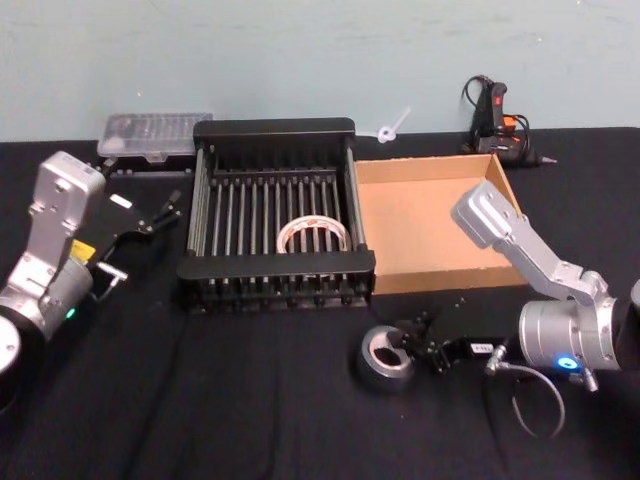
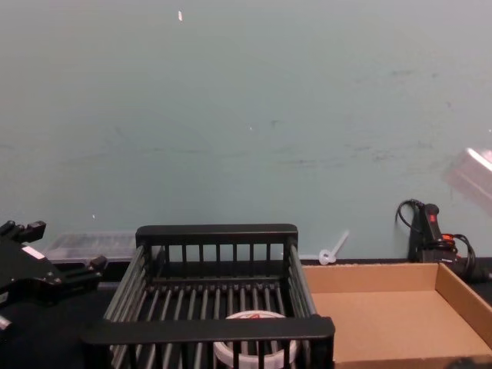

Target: Pick up the white tape and place it into the black box , Pick up the silver tape and place it into the brown box.

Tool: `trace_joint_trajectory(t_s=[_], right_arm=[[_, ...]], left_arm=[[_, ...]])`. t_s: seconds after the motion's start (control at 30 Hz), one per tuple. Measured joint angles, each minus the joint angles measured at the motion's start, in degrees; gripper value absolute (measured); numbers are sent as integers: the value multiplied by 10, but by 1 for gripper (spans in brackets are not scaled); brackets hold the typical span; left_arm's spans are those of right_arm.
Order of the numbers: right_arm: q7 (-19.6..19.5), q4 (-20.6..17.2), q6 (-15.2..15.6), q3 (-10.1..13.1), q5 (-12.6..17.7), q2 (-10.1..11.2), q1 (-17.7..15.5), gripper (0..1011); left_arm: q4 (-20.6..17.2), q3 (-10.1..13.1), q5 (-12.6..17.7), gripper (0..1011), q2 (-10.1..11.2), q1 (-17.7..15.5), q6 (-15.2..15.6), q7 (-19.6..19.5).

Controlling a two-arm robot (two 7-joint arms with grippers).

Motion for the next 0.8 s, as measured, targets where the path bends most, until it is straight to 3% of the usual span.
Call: trace_joint_trajectory(t_s=[0.57, 0.8], right_arm=[[-35, 5, -32, 20, 2, -36, 28, 153], [-46, 28, -40, 22, -13, -58, 55, 153]], left_arm=[[0, 0, 0, 1001, 0, 0, 0, 0], [0, 0, 0, 1001, 0, 0, 0, 0]])
